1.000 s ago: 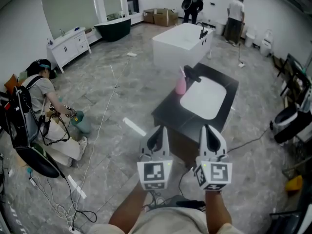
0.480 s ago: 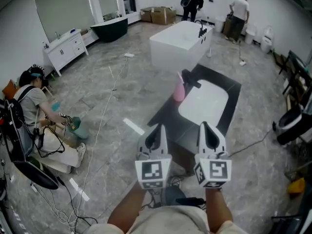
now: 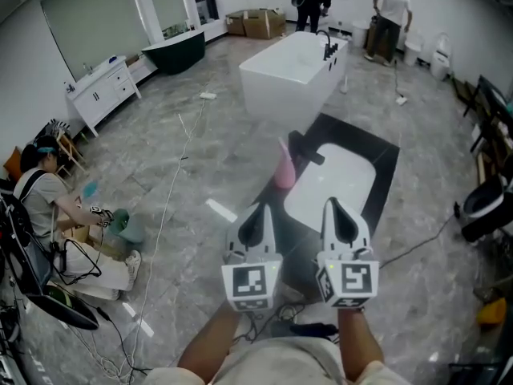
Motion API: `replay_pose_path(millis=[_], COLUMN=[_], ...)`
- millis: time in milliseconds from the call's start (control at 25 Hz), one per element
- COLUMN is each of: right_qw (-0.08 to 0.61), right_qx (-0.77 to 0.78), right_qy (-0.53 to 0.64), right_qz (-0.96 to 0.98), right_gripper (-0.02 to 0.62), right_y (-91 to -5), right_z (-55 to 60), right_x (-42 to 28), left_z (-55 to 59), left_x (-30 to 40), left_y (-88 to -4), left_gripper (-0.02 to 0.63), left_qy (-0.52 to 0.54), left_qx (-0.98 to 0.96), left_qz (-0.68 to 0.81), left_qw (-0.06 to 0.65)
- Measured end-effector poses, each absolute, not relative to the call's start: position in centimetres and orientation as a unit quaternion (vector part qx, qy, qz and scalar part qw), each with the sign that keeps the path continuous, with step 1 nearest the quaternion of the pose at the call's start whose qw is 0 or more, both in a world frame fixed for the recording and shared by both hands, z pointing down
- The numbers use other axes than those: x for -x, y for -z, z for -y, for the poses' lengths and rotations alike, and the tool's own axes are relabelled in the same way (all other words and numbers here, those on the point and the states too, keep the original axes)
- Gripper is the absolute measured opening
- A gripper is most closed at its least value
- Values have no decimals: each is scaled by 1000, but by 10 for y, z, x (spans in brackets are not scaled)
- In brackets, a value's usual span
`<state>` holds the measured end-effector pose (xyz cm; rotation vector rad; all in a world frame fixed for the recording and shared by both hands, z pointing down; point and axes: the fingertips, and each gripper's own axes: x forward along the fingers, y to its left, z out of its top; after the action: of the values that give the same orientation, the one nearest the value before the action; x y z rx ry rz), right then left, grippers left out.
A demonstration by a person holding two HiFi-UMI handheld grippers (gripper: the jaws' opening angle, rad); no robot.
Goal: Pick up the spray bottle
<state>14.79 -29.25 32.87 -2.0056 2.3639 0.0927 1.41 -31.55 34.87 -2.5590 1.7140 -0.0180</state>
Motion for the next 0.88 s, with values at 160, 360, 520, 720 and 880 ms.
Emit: replay_pose_path(millis=[160, 360, 520, 720, 880], right_qw=[26, 26, 27, 18, 9], right_qx=[645, 636, 630, 628, 630], right_qy=[-22, -14, -9, -4, -6], right_qz=[-764, -771, -776, -778, -776], right_gripper=[5, 5, 5, 5, 5], right_y=[-331, -334, -339, -350, -358], right_z=[323, 354, 372, 391, 408], right_x=[-167, -179, -183, -181, -178], left_z=[343, 369, 385, 404, 421], left_x=[-31, -39, -42, -46, -47], left_y=[-349, -347, -352, -361, -368], left_gripper=[2, 2, 2, 2, 2], left_qy=[5, 8, 15, 19, 16], left_qx=[827, 817, 812, 814, 820], left_qz=[-562, -576, -582, -580, -572], left_qw=[29, 27, 27, 25, 16])
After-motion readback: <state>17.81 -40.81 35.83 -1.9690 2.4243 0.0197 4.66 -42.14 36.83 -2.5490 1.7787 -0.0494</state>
